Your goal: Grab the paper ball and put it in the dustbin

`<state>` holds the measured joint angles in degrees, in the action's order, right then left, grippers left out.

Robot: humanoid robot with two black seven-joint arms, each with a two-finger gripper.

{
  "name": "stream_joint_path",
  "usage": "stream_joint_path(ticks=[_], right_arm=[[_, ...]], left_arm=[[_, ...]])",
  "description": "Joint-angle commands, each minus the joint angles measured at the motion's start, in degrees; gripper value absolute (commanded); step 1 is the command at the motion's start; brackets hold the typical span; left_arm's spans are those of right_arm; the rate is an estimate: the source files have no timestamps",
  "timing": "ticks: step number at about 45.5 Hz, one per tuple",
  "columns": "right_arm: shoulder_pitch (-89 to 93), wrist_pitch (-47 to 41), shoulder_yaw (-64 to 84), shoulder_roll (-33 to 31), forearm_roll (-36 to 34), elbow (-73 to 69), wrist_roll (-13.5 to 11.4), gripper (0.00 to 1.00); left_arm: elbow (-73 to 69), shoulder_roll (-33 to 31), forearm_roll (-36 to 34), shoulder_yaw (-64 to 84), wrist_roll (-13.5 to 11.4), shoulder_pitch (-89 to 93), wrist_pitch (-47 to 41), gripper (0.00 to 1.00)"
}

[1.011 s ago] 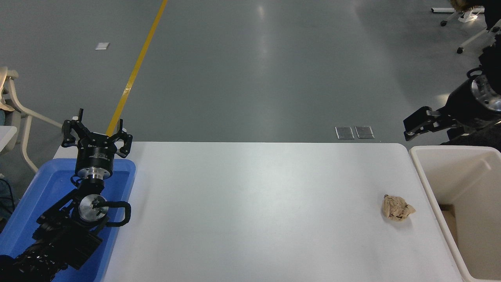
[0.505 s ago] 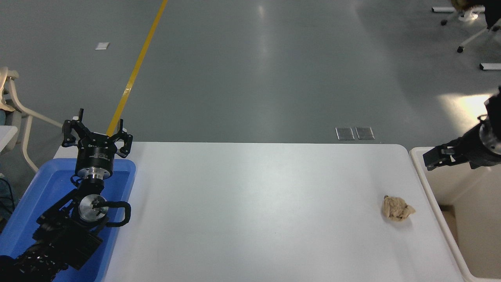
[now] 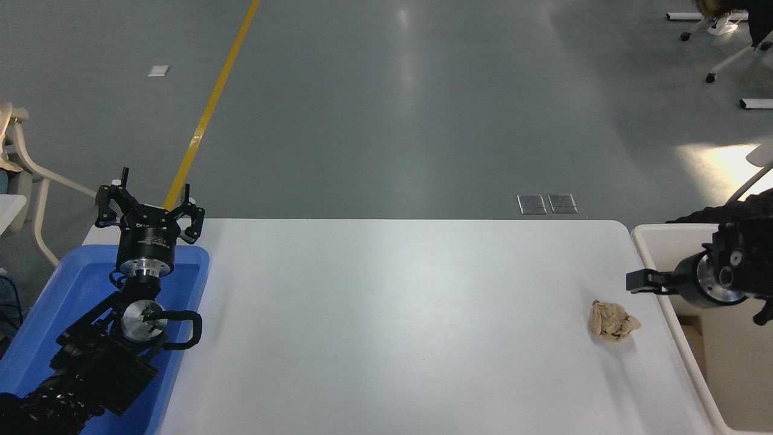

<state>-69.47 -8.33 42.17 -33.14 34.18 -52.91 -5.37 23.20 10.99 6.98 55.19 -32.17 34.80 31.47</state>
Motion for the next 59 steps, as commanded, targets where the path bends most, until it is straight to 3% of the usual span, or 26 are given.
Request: stream_joint_path(ticks=[1, 21, 29, 35, 40, 48, 53, 59], right_arm=[[8.8, 3.9, -5.7, 5.1, -0.5, 6.7, 0.0, 1.0], [13.0, 6.4, -8.0, 8.6, -0.4, 12.0, -0.6, 0.97], [13.3, 6.4, -8.1, 8.7, -0.4, 12.3, -0.7, 0.7], [13.7, 6.4, -8.1, 8.8, -0.5, 12.3, -0.7, 0.42], [13.7, 6.2, -8.1, 8.8, -0.6, 12.3, -0.6, 0.33], [13.4, 5.7, -8.1, 8.8, -0.5, 11.6, -0.6, 0.0], [11.4, 5.3, -7.5, 7.7, -0.1, 9.2, -0.5, 0.0], [2.5, 4.0, -2.7, 0.4, 0.3, 0.9, -0.5, 0.0]], left_arm=[[0.0, 0.0, 0.0, 0.0, 0.0, 0.0, 0.0, 0.99], [0.0, 0.0, 0.0, 0.0, 0.0, 0.0, 0.0, 0.99], [0.0, 0.0, 0.0, 0.0, 0.0, 0.0, 0.0, 0.99], [0.0, 0.0, 0.0, 0.0, 0.0, 0.0, 0.0, 0.99], [0.0, 0.0, 0.0, 0.0, 0.0, 0.0, 0.0, 0.99], [-0.1, 0.0, 0.0, 0.0, 0.0, 0.0, 0.0, 0.99], [0.0, 0.0, 0.0, 0.0, 0.0, 0.1, 0.0, 0.99], [0.0, 0.0, 0.0, 0.0, 0.0, 0.0, 0.0, 0.99]])
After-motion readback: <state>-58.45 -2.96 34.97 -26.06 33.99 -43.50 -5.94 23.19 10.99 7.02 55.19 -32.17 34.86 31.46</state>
